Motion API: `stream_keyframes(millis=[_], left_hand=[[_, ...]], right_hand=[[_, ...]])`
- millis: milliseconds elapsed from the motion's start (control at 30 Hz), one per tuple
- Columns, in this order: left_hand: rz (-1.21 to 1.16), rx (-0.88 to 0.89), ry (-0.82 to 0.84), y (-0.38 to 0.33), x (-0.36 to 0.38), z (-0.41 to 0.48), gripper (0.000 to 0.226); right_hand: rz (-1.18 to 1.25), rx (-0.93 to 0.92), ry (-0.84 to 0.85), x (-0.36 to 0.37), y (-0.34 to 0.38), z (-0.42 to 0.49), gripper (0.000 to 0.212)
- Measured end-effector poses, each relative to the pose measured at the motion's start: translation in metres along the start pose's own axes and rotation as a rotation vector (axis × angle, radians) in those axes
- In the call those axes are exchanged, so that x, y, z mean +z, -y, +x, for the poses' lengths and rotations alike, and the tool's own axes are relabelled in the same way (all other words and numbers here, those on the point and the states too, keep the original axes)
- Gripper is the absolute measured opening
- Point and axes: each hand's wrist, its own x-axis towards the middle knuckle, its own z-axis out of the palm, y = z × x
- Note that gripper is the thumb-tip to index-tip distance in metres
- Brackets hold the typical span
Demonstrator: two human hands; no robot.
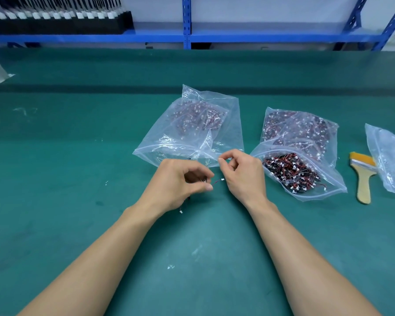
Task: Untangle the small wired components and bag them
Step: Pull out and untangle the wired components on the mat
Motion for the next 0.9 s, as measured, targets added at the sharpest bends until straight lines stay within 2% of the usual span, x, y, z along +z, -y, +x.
stream_keyframes(millis=[133, 200, 267, 333, 400, 467, 667, 800, 900], left_hand=[[0.073, -0.052, 0.099, 0.001, 0.005, -0.003, 0.029], [0.170, 0.008, 0.001, 0.004, 0.001, -0.002, 0.027], [0.357, 0.053, -0.181, 0.009, -0.005, 0.003, 0.017], [0.578, -0.013, -0.263, 0.013, -0.010, 0.010, 0.016], [0.761, -0.139, -0.220, 0.017, -0.010, 0.017, 0.018], [0.843, -0.195, -0.180, 0.018, -0.007, 0.022, 0.020], [0.866, -0.154, -0.189, 0.019, -0.005, 0.028, 0.017], [0.765, 0.031, -0.344, 0.016, -0.009, 0.021, 0.013], [0.660, 0.145, -0.337, 0.012, -0.009, 0.013, 0.012]], right_hand=[[0.006, 0.004, -0.007, 0.000, 0.000, 0.000, 0.008], [0.011, 0.006, -0.003, 0.000, 0.000, 0.000, 0.008], [0.010, 0.012, -0.001, 0.000, 0.000, 0.000, 0.011], [0.008, 0.021, -0.003, -0.001, -0.001, 0.000, 0.013], [0.012, 0.029, 0.001, -0.001, -0.001, 0.000, 0.014], [0.019, 0.029, 0.009, -0.001, 0.000, -0.001, 0.013], [0.012, 0.020, 0.007, -0.002, 0.001, -0.001, 0.014], [0.021, 0.013, 0.002, -0.001, 0.001, -0.001, 0.017], [0.023, 0.018, 0.004, -0.001, 0.001, -0.001, 0.016]])
